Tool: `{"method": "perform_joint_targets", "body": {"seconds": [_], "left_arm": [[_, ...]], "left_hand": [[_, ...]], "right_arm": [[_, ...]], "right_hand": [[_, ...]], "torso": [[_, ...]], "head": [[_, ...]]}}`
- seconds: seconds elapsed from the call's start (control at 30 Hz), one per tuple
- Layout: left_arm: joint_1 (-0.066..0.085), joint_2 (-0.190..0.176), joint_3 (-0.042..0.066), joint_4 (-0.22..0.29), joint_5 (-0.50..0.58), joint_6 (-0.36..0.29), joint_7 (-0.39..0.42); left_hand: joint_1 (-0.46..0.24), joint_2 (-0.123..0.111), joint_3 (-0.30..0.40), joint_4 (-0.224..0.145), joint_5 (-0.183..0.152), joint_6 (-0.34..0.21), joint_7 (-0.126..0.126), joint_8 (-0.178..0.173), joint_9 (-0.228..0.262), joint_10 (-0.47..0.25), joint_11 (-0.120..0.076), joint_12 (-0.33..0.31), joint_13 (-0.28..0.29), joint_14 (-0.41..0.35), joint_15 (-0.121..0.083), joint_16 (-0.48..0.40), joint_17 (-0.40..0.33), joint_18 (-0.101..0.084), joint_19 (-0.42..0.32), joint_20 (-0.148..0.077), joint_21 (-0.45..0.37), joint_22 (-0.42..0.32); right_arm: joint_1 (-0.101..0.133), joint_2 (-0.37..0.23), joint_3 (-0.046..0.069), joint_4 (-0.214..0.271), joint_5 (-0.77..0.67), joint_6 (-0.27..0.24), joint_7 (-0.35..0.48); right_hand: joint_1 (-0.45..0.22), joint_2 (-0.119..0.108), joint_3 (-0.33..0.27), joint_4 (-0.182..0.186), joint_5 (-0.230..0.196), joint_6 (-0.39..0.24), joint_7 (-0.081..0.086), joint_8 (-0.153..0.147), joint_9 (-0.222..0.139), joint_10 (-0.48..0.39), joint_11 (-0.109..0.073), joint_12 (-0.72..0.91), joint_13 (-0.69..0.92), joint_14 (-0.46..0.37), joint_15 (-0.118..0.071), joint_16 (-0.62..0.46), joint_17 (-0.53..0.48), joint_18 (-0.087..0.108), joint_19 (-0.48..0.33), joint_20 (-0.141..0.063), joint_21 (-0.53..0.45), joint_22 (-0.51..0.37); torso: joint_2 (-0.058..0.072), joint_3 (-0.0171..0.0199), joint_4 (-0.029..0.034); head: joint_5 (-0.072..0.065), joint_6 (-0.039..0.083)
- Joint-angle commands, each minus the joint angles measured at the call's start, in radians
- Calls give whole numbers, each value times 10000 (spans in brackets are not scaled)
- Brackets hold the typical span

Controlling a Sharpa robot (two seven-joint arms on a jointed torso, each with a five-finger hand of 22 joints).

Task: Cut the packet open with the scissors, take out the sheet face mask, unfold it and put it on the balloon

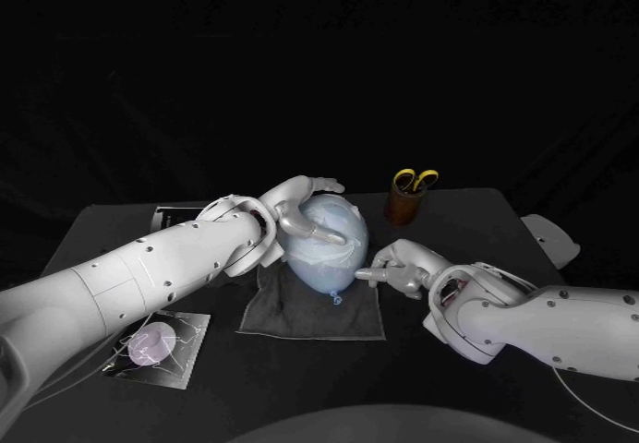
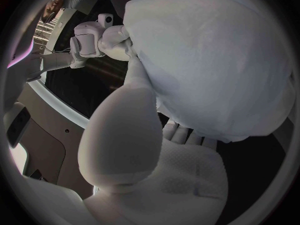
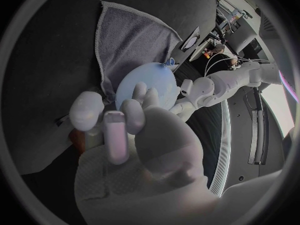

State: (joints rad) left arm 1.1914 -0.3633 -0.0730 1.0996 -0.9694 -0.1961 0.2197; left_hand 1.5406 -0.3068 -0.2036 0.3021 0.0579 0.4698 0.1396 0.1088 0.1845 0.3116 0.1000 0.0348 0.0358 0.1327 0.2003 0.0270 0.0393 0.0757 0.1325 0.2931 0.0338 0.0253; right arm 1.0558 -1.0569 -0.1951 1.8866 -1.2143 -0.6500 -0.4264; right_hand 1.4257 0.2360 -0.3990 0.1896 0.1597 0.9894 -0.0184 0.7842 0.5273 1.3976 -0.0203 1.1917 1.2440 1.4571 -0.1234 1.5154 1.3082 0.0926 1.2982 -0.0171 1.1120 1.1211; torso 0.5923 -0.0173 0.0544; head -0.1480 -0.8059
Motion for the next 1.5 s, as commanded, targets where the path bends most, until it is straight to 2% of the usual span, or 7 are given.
{"method": "perform_joint_targets", "body": {"seconds": [0.03,0.13,0.27,0.43,0.53,0.97,1.5], "left_arm": [[2,55,-1,-52,97,136,-32],[3,95,-1,-130,156,156,-25],[3,134,-1,-226,260,190,-13],[3,187,0,-406,494,276,6],[3,228,0,-530,640,323,13],[8,454,2,-1065,1001,519,-7],[28,488,2,-1192,1060,612,-28]], "left_hand": [[0,31,55,6,-3,-7,84,47,8,2,94,20,12,75,12,60,9,-137,-44,8,-52,-4],[2,38,70,6,-2,-10,93,46,7,8,104,19,12,85,10,62,12,-137,-53,7,-54,-6],[3,41,82,6,-1,-15,99,45,6,8,110,19,11,93,9,64,14,-136,-63,7,-57,-8],[19,63,141,6,2,26,139,61,22,68,151,25,17,274,15,118,66,-127,-78,-1,-62,-11],[36,73,176,5,3,56,166,75,32,113,182,31,21,352,43,146,88,-119,-68,0,-59,-8],[47,80,204,5,4,42,181,72,28,93,196,25,17,347,56,146,87,-116,-74,0,-60,-9],[66,98,233,5,4,29,193,70,24,102,208,22,16,353,62,148,90,-113,-73,-2,-60,-9]], "right_arm": [[7,-158,-8,193,290,-674,2196],[-4,-317,-43,308,123,-1181,3578],[-96,-427,-86,300,-1008,-1960,4639],[-271,-423,-110,149,-2867,-3007,5141],[-319,-303,-115,1,-3658,-3334,5048],[-367,595,-113,-955,-5837,-3688,3267],[-364,1036,-87,-1508,-6528,-3758,2385]], "right_hand": [[971,-325,-155,40,-301,-300,265,-680,-383,1502,-466,2518,2500,824,91,-141,1144,251,-329,132,-437,-346],[1687,-399,-264,-90,-454,-832,836,-1906,-1002,1327,6,2015,2237,641,498,-412,647,346,-894,416,-1226,-962],[2208,-625,-449,-212,-605,-906,1166,-3060,-1507,1225,362,1808,2148,548,746,-491,482,406,-1084,692,-1515,-1117],[2512,-776,-442,-166,-960,-773,1386,-4065,-1971,1108,555,1494,1985,454,891,-575,313,498,-1260,890,-1809,-1279],[2605,-797,-385,-126,-1011,-785,1374,-4393,-2142,1042,553,1347,1909,392,910,-640,196,556,-1421,932,-2051,-1449],[2762,-1192,-247,-81,-1080,-804,1501,-4996,-2466,1079,666,1586,2046,441,986,-492,454,557,-1438,1003,-2083,-1380],[3191,-1399,561,-43,-1099,-726,1589,-5454,-2705,1185,750,2064,2321,592,1034,-211,940,512,-1253,1045,-1793,-1043]], "torso": [[3,-5,9],[-3,-2,-4],[1,8,-13],[12,19,-21],[21,25,-20],[12,2,-7],[7,5,-1]], "head": [[-1,34],[8,71],[51,111],[26,149],[1,165],[58,116],[126,21]]}}
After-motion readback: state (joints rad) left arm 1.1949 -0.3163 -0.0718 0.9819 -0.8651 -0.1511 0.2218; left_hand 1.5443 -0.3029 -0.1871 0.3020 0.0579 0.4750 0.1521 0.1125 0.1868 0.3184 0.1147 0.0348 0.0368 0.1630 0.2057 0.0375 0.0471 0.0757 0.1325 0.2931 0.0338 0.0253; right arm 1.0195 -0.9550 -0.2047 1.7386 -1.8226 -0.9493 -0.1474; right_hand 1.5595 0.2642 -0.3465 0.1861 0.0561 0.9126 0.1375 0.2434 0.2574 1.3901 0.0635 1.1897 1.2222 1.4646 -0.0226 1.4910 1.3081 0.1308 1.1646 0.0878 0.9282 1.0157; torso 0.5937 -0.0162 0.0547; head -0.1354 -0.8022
